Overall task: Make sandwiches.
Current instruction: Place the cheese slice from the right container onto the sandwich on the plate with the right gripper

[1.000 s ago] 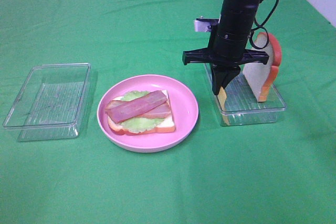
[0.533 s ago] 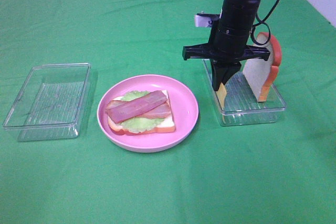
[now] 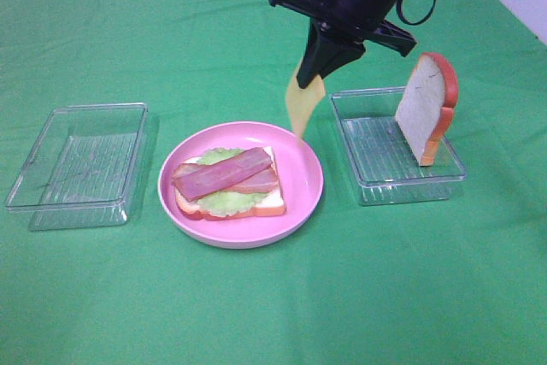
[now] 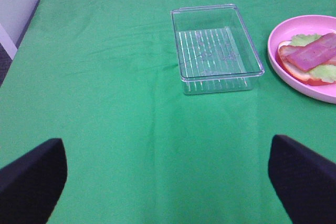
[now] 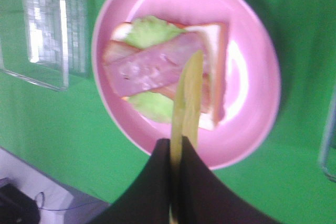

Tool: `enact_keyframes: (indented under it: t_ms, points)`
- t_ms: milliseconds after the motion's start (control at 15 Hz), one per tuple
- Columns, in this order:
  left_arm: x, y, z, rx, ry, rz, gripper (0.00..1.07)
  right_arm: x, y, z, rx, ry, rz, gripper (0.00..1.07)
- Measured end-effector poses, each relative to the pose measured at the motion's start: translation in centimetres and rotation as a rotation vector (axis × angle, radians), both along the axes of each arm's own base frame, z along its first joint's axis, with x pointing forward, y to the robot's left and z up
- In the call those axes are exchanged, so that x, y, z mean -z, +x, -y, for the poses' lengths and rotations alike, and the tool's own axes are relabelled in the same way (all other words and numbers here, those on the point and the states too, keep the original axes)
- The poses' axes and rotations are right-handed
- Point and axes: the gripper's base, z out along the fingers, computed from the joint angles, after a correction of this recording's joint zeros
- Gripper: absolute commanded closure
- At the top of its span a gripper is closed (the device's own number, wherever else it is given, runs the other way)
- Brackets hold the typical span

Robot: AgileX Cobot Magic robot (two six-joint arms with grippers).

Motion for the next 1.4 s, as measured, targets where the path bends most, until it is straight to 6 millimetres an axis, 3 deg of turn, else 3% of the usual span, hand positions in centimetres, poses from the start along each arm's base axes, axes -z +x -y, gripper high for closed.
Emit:
enact_keyframes:
  t_ms: [133, 267, 333, 533, 1000, 1400]
  points:
    - [0.0, 0.0, 0.0, 0.000, 0.000, 0.000, 0.09, -0.2, -0.1, -2.0, -0.038, 0.200, 0.028, 1.07]
    - [0.0, 0.0, 0.0, 0.000, 0.000, 0.000, 0.09, 0.4, -0.4, -3.6, -0.077, 0.247, 0.034, 1.07]
    - [0.0, 0.0, 0.0, 0.000, 0.000, 0.000, 0.09, 1.7, -0.9, -5.7, -0.116, 0.285, 0.011, 1.07]
    - [0.0, 0.0, 0.0, 0.000, 0.000, 0.000, 0.09, 4.5, -1.3, -7.9, -0.143, 0.308, -0.037, 1.07]
    - [0.0, 0.0, 0.0, 0.000, 0.000, 0.000, 0.09, 9.8, -0.9, -9.2, -0.101, 0.308, -0.140, 1.07]
    - [0.0, 0.0, 0.0, 0.000, 0.000, 0.000, 0.09, 10.6, -0.7, -8.5, -0.133, 0.205, -0.092, 1.07]
